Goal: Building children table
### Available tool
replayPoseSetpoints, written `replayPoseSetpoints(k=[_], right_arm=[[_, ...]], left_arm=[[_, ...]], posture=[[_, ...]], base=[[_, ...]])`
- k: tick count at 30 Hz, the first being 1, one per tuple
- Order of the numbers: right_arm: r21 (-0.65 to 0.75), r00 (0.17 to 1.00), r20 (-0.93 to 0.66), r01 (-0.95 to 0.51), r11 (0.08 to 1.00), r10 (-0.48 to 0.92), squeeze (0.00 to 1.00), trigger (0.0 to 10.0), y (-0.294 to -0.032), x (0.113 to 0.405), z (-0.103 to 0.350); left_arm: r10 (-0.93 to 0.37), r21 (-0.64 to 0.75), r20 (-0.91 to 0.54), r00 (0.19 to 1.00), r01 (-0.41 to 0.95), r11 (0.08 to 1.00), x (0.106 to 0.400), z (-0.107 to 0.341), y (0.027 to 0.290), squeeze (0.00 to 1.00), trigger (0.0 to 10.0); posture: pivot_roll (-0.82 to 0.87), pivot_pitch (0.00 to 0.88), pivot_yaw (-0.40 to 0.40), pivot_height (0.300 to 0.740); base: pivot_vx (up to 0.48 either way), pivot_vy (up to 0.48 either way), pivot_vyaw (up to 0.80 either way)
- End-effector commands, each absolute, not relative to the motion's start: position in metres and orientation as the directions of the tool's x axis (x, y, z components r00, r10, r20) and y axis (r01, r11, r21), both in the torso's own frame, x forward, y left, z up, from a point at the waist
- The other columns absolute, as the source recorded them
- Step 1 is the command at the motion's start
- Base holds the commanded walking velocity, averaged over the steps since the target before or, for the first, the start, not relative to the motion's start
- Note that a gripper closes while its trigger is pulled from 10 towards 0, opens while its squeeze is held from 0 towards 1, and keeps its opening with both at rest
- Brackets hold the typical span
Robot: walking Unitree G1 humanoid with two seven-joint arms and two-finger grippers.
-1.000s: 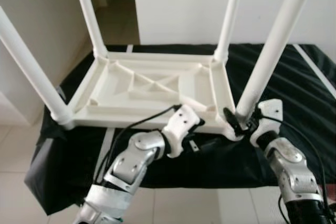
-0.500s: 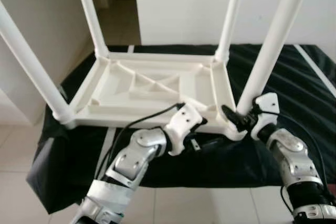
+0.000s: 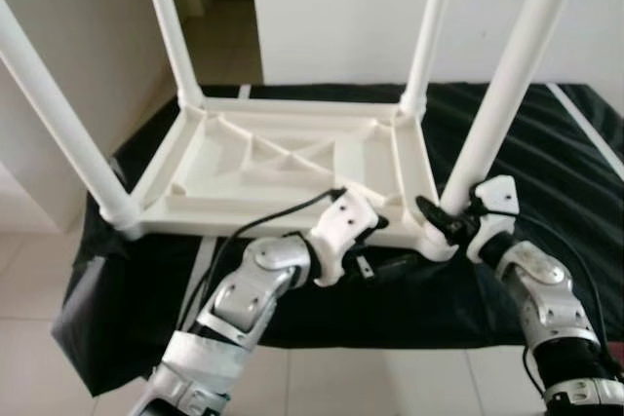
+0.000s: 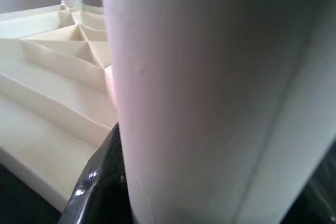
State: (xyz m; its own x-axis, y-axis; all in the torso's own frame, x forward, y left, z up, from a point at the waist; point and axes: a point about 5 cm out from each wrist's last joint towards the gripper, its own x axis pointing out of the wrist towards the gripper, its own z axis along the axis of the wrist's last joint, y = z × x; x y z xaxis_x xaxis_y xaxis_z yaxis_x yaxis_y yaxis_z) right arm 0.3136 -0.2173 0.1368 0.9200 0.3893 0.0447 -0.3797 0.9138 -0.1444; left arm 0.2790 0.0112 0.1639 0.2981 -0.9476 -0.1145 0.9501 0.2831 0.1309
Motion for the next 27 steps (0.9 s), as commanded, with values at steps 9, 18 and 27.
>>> replayPoseSetpoints(k=[9,18,27], right_arm=[[-0.109,0.972,0.046,-0.224,0.968,0.230,0.00,10.0,-0.215,0.306,0.134],[0.007,0.998,0.030,0.060,0.998,-0.061,0.00,10.0,-0.203,0.299,0.125],[0.113,0.953,-0.004,0.303,0.946,-0.304,0.00,10.0,-0.181,0.292,0.127]], left_arm=[[-0.948,0.118,-0.118,0.296,0.952,0.283,0.282,0.165,0.014,0.00,10.0],[-0.937,0.109,-0.108,0.333,0.941,0.322,0.283,0.168,0.019,0.00,10.0],[-0.932,0.104,-0.108,0.346,0.936,0.336,0.283,0.165,0.021,0.00,10.0]], posture=[[-0.02,0.000,0.021,0.740],[0.02,0.000,0.000,0.740],[0.02,0.000,-0.019,0.740]], base=[[0.000,0.000,0.00],[0.000,0.000,0.00],[0.000,0.000,0.00]])
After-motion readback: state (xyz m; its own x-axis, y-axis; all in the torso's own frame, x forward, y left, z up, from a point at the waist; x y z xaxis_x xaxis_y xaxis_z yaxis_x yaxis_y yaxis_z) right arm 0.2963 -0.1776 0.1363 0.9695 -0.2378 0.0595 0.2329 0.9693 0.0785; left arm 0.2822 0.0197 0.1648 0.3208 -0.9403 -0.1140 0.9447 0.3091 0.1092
